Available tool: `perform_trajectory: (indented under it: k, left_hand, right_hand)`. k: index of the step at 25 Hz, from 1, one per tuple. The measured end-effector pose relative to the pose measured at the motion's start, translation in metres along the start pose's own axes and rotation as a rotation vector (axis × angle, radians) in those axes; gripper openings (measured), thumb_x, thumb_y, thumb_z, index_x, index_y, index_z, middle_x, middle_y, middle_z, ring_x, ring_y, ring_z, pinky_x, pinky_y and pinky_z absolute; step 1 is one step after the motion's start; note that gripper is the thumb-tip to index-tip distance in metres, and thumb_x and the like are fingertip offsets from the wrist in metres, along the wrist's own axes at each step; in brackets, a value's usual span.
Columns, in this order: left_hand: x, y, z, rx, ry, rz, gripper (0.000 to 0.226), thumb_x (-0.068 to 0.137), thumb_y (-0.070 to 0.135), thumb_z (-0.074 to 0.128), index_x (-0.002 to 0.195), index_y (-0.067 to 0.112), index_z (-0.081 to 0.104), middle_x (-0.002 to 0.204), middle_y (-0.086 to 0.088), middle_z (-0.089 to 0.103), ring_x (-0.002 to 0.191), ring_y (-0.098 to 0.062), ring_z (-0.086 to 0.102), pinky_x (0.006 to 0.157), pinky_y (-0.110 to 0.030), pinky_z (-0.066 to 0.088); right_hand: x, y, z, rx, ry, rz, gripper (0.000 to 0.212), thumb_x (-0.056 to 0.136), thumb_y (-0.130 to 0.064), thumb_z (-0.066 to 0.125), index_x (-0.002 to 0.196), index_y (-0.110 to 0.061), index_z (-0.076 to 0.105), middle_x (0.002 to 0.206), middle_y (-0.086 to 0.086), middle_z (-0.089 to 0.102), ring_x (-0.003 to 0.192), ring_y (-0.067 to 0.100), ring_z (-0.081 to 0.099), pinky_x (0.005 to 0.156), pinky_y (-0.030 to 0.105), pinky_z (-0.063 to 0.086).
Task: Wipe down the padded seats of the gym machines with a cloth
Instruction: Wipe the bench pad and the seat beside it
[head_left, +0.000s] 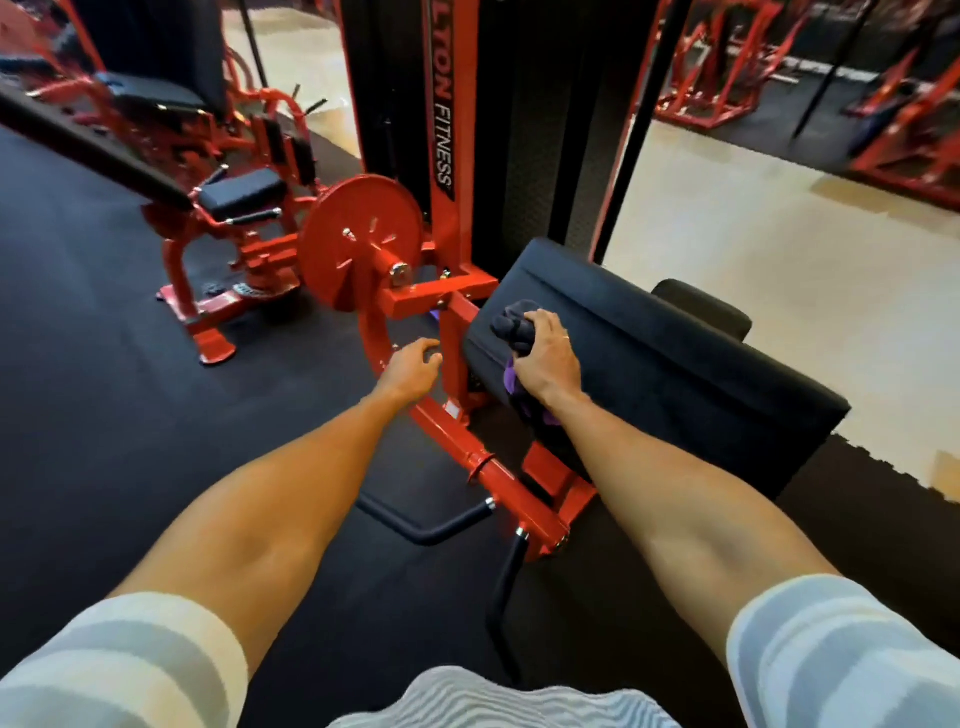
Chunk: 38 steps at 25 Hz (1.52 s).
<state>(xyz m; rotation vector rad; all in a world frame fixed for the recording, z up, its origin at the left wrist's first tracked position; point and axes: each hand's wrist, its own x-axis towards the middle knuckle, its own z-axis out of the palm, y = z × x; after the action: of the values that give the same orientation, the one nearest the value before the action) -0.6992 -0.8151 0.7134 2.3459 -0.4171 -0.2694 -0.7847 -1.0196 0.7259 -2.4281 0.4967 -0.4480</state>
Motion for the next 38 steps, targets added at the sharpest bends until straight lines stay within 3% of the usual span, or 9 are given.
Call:
perform_trajectory:
  k: [9, 12, 15, 17, 20, 23, 30, 33, 38]
  left_hand:
    - [0.151, 0.053, 0.068, 0.009, -0.237, 0.415, 0.049, 0.103, 0.017, 0.052, 0.150, 0.006, 0.044, 0.158, -0.013, 0.040, 0.148, -0.026, 0.035, 0.122, -0.033, 0.023]
    - [0.197, 0.066, 0.081, 0.026, -0.266, 0.580, 0.052, 0.101, 0.014, 0.053, 0.152, 0.005, 0.042, 0.160, -0.013, 0.036, 0.150, -0.026, 0.031, 0.124, -0.034, 0.020]
    - [0.247, 0.071, 0.078, 0.062, -0.254, 0.731, 0.049, 0.100, 0.010, 0.051, 0.148, 0.005, 0.047, 0.155, -0.014, 0.042, 0.145, -0.029, 0.036, 0.122, -0.034, 0.023]
    - [0.277, 0.079, 0.076, 0.116, -0.196, 0.880, 0.048, 0.099, 0.011, 0.048, 0.147, 0.002, 0.048, 0.155, -0.017, 0.043, 0.144, -0.032, 0.037, 0.123, -0.040, 0.026]
    - [0.314, 0.096, 0.088, 0.190, -0.174, 1.113, 0.057, 0.097, 0.024, 0.036, 0.147, -0.001, 0.046, 0.153, -0.019, 0.046, 0.143, -0.036, 0.041, 0.122, -0.048, 0.026]
    - [0.326, 0.110, 0.106, 0.208, -0.145, 1.180, 0.055, 0.102, 0.028, 0.033, 0.150, 0.005, 0.044, 0.153, -0.013, 0.048, 0.146, -0.028, 0.038, 0.124, -0.047, 0.020]
    - [0.342, 0.111, 0.124, 0.075, -0.031, 1.285, 0.046, 0.104, 0.026, 0.041, 0.146, 0.012, 0.052, 0.147, -0.005, 0.055, 0.139, -0.023, 0.047, 0.122, -0.043, 0.025]
    - [0.348, 0.108, 0.127, 0.060, -0.067, 1.290, 0.047, 0.104, 0.025, 0.038, 0.146, 0.010, 0.051, 0.147, -0.007, 0.055, 0.139, -0.024, 0.046, 0.122, -0.044, 0.025]
    - [0.348, 0.110, 0.124, 0.055, -0.094, 1.279, 0.045, 0.104, 0.024, 0.040, 0.145, 0.011, 0.052, 0.145, -0.007, 0.056, 0.138, -0.024, 0.047, 0.121, -0.046, 0.025]
  right_hand:
    - [0.078, 0.041, 0.009, -0.104, 0.332, 0.200, 0.067, 0.081, -0.008, 0.073, 0.142, -0.013, 0.046, 0.162, 0.006, 0.032, 0.151, 0.029, 0.026, 0.116, 0.047, 0.037]
    - [0.102, 0.050, 0.031, -0.198, 0.387, 0.290, 0.073, 0.084, -0.035, 0.075, 0.145, -0.010, 0.044, 0.164, 0.009, 0.028, 0.154, 0.032, 0.018, 0.121, 0.050, 0.029]
    - [0.127, 0.031, 0.065, -0.342, 0.424, 0.376, 0.088, 0.086, -0.067, 0.051, 0.151, -0.009, 0.041, 0.166, 0.012, 0.023, 0.156, 0.035, 0.008, 0.127, 0.051, 0.006]
    - [0.155, 0.018, 0.073, -0.363, 0.442, 0.417, 0.080, 0.089, -0.062, 0.043, 0.152, -0.012, 0.042, 0.167, 0.010, 0.022, 0.157, 0.033, 0.007, 0.127, 0.052, 0.005]
    - [0.180, 0.021, 0.064, -0.415, 0.410, 0.403, 0.063, 0.091, -0.038, 0.054, 0.149, -0.013, 0.048, 0.168, 0.007, 0.024, 0.157, 0.032, 0.011, 0.126, 0.053, 0.012]
    - [0.173, 0.047, 0.046, -0.537, 0.439, 0.387, 0.057, 0.091, -0.030, 0.060, 0.146, -0.018, 0.052, 0.167, 0.004, 0.026, 0.156, 0.031, 0.015, 0.126, 0.052, 0.016]
    - [0.168, 0.062, 0.028, -0.499, 0.803, 0.718, 0.049, 0.095, -0.029, 0.063, 0.141, -0.015, 0.056, 0.165, 0.006, 0.032, 0.155, 0.035, 0.017, 0.124, 0.056, 0.021]
    - [0.205, 0.034, 0.059, -0.549, 0.673, 0.662, 0.058, 0.096, -0.051, 0.051, 0.145, -0.019, 0.053, 0.165, 0.005, 0.031, 0.157, 0.032, 0.013, 0.127, 0.051, 0.013]
    - [0.159, 0.063, 0.031, -0.649, 0.554, 0.526, 0.056, 0.094, -0.026, 0.065, 0.147, -0.019, 0.051, 0.166, 0.005, 0.029, 0.156, 0.032, 0.017, 0.125, 0.049, 0.022]
